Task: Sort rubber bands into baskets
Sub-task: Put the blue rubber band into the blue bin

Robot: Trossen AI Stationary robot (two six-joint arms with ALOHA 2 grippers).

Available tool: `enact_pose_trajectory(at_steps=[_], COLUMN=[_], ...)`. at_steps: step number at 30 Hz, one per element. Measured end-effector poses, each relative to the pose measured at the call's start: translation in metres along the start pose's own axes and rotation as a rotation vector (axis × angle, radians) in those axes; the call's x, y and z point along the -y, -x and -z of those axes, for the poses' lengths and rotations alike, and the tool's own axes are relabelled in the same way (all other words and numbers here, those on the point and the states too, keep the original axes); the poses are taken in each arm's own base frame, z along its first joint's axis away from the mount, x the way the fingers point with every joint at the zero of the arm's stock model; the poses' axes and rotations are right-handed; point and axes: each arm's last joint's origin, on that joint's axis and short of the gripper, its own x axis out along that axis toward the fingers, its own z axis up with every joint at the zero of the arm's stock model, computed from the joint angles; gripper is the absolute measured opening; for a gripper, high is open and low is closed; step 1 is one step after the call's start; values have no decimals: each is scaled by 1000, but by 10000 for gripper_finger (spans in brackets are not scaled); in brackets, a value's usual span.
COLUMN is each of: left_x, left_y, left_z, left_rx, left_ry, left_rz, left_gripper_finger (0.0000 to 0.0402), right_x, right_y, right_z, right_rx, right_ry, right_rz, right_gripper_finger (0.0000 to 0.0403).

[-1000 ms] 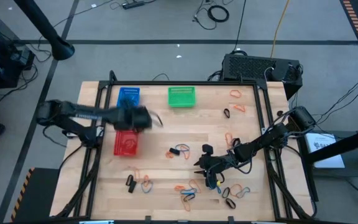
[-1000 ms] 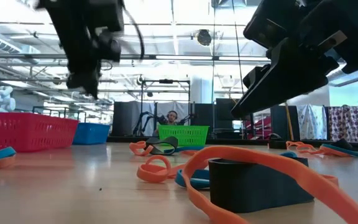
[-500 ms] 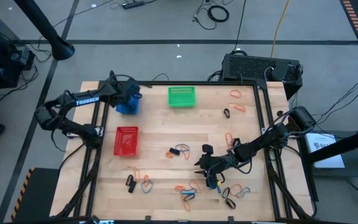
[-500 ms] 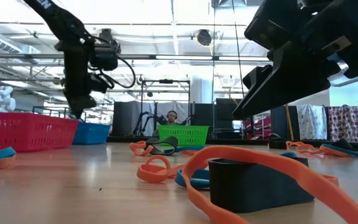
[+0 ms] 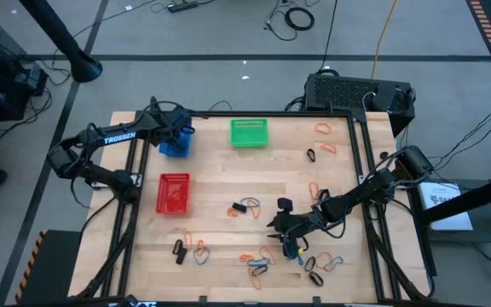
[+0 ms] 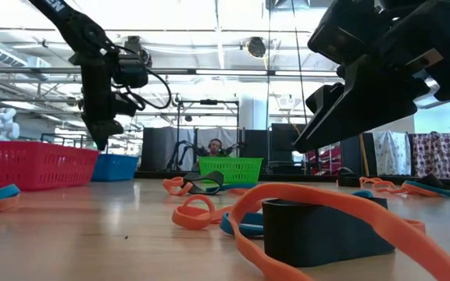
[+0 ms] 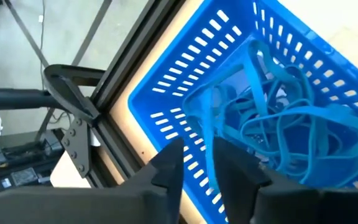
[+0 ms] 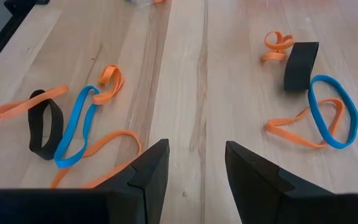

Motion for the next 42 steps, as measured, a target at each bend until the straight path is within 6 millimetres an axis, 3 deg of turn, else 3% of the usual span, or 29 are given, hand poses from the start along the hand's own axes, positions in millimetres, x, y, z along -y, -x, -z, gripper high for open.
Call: enact_pose_trajectory(at_steps=[9,14,21,26,31,37,42], left_x=[-1,3,24,59,112,172,203], left_y=[11,40,99,147,177,174,161], left_z=[1,9,14,27,54,100,126], left_rx=[-65,-19,301,531,802,1090,1219], left_ry=[37,22,16,-119,-290,-381,-326], left_rz=[37,189,564,774,993,1111,1123], left_gripper_finger=[131,131,132,132,132,132,132], right_x=[0,0,-9,-36,-65,-78,-81], right_y=[1,20,53,62,62,48,27], right_z=[0,-8,-43,-58,-42,-18,1], right_rx=[-6,-137,-345,-359,-382,-406,-473], right_ry=[-26,-135,-320,-295,-129,-24,-1], right_rz=[1,-43,-18,-109,-144,12,69], right_gripper_finger=[151,151,151,150,150,150,150])
